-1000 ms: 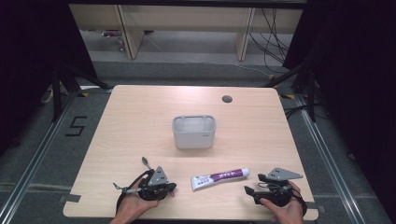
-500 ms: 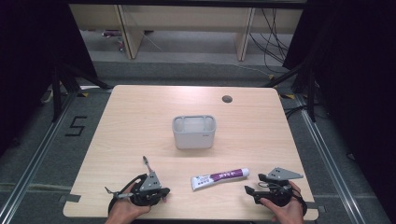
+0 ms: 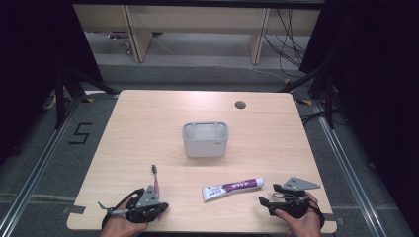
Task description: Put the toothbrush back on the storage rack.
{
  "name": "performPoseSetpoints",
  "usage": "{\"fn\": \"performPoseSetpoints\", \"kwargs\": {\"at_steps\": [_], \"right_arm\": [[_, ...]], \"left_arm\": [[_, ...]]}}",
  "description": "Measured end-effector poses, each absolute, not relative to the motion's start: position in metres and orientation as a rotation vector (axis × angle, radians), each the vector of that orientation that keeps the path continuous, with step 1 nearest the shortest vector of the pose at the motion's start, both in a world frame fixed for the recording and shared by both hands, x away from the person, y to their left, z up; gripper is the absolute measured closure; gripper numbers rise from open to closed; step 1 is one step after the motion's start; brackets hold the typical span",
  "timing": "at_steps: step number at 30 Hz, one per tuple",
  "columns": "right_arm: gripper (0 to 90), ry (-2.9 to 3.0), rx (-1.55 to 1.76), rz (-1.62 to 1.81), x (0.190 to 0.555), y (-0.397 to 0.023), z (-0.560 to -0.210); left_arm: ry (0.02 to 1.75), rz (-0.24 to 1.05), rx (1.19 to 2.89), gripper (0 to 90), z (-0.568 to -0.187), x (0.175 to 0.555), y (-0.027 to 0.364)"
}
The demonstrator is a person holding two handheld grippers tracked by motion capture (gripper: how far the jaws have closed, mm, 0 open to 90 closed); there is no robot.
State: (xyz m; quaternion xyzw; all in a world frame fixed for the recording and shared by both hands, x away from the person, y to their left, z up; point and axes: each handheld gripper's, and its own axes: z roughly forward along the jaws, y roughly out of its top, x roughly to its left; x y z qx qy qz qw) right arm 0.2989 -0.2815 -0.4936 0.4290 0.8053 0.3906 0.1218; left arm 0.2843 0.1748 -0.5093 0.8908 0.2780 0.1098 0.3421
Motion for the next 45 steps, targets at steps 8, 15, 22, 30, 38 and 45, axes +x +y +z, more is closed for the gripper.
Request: {"fn": "performPoseSetpoints", "kwargs": {"at_steps": [8,15,22,30,38,45], "right_arm": [[25.5,2.345,1.252,1.150,0.299,-0.281,-0.495],[25.5,2.384,1.216,1.155,0.302,-0.283,-0.494],[25.5,2.360,1.245,1.136,0.300,-0.282,-0.495],[25.5,2.364,1.253,1.138,0.300,-0.281,-0.495],[25.5,2.363,1.239,1.132,0.301,-0.281,-0.495],[25.5,2.363,1.240,1.132,0.301,-0.281,-0.494]], "left_arm": [[0.731,0.306,2.338,89.5,-0.507,0.282,0.189],[0.750,0.337,2.357,89.5,-0.506,0.282,0.201],[0.777,0.345,2.380,89.4,-0.505,0.283,0.214],[0.819,0.372,2.387,89.4,-0.505,0.286,0.227],[0.850,0.392,2.385,89.4,-0.501,0.292,0.235],[0.860,0.381,2.379,81.1,-0.491,0.296,0.233]]}}
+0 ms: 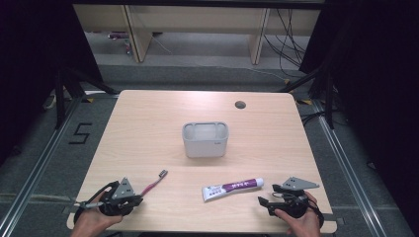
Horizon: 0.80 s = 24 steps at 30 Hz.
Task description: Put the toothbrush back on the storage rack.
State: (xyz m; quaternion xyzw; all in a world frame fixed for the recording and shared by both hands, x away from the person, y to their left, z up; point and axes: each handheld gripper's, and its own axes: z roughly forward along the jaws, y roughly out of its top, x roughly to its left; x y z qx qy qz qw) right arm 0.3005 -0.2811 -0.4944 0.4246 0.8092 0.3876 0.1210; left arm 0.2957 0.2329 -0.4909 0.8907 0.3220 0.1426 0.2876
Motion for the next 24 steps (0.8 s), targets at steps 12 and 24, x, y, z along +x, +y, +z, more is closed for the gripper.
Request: {"fn": "performPoseSetpoints", "kwargs": {"at_steps": [12,24], "right_arm": [[25.5,2.368,1.231,1.124,0.301,-0.281,-0.494],[25.5,2.359,1.224,1.127,0.302,-0.282,-0.495]], "left_arm": [[0.951,0.338,2.490,63.5,-0.479,0.320,0.223],[0.954,0.280,2.610,65.2,-0.480,0.338,0.211]]}}
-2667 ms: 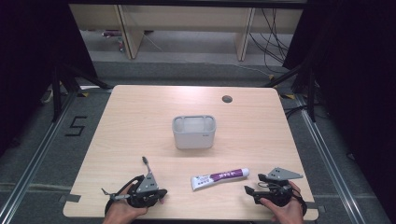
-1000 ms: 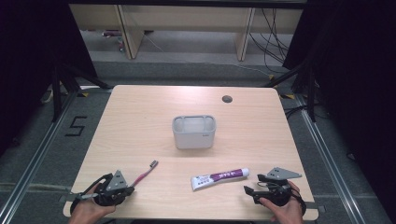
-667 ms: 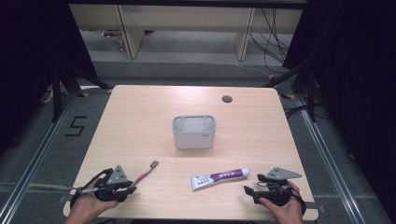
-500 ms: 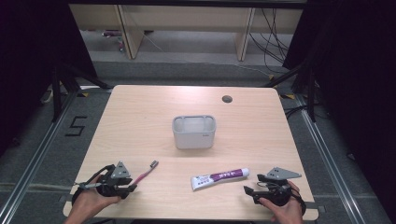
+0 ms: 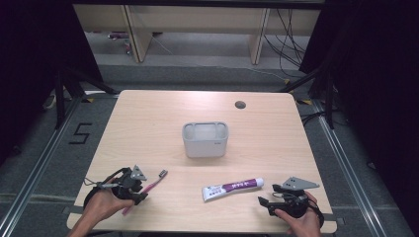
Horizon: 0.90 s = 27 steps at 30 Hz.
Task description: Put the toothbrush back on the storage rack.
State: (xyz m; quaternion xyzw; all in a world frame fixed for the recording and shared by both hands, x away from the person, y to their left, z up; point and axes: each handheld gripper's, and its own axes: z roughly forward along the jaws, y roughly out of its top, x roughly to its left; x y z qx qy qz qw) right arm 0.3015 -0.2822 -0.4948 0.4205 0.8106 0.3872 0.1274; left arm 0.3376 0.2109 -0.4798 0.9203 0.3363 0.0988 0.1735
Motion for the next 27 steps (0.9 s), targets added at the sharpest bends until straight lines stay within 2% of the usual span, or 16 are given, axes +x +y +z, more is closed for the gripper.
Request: {"fn": "performPoseSetpoints", "kwargs": {"at_steps": [15,27], "right_arm": [[25.6,2.373,1.220,1.118,0.302,-0.283,-0.494],[25.8,2.376,1.219,1.120,0.302,-0.283,-0.494]], "left_arm": [[0.920,0.243,2.674,77.5,-0.485,0.349,0.206],[0.929,0.185,2.749,81.6,-0.483,0.354,0.196]]}}
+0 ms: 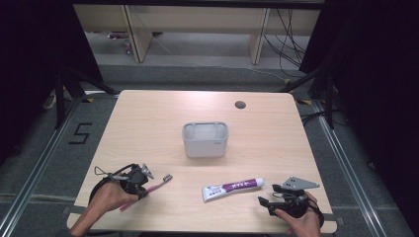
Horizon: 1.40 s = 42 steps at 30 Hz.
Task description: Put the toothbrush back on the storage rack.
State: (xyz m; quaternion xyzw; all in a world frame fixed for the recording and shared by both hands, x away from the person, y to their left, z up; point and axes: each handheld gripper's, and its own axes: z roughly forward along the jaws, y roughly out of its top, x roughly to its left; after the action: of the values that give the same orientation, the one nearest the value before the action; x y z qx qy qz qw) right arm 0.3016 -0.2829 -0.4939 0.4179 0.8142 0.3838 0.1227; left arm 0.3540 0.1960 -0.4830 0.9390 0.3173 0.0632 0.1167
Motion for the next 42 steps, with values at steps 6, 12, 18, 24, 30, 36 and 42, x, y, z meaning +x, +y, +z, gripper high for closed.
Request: {"fn": "performPoseSetpoints", "kwargs": {"at_steps": [6,12,18,24,30,36,42], "right_arm": [[26.1,2.368,1.226,1.127,0.301,-0.282,-0.494],[26.1,2.369,1.229,1.127,0.301,-0.282,-0.495],[26.1,2.370,1.227,1.127,0.301,-0.282,-0.495],[26.1,2.369,1.236,1.133,0.301,-0.282,-0.494],[26.1,2.403,1.213,1.163,0.303,-0.283,-0.495],[26.1,2.401,1.239,1.170,0.303,-0.283,-0.495],[26.1,2.360,1.245,1.146,0.302,-0.283,-0.494]], "left_arm": [[0.927,0.169,2.767,81.7,-0.482,0.357,0.195],[0.918,0.173,2.778,82.0,-0.482,0.357,0.193],[0.906,0.177,2.793,82.3,-0.482,0.356,0.192],[0.880,0.194,2.798,82.6,-0.481,0.353,0.190],[0.883,0.213,2.755,82.9,-0.475,0.351,0.193],[0.862,0.225,2.693,82.9,-0.466,0.351,0.196],[0.851,0.241,2.626,82.9,-0.457,0.350,0.199]]}}
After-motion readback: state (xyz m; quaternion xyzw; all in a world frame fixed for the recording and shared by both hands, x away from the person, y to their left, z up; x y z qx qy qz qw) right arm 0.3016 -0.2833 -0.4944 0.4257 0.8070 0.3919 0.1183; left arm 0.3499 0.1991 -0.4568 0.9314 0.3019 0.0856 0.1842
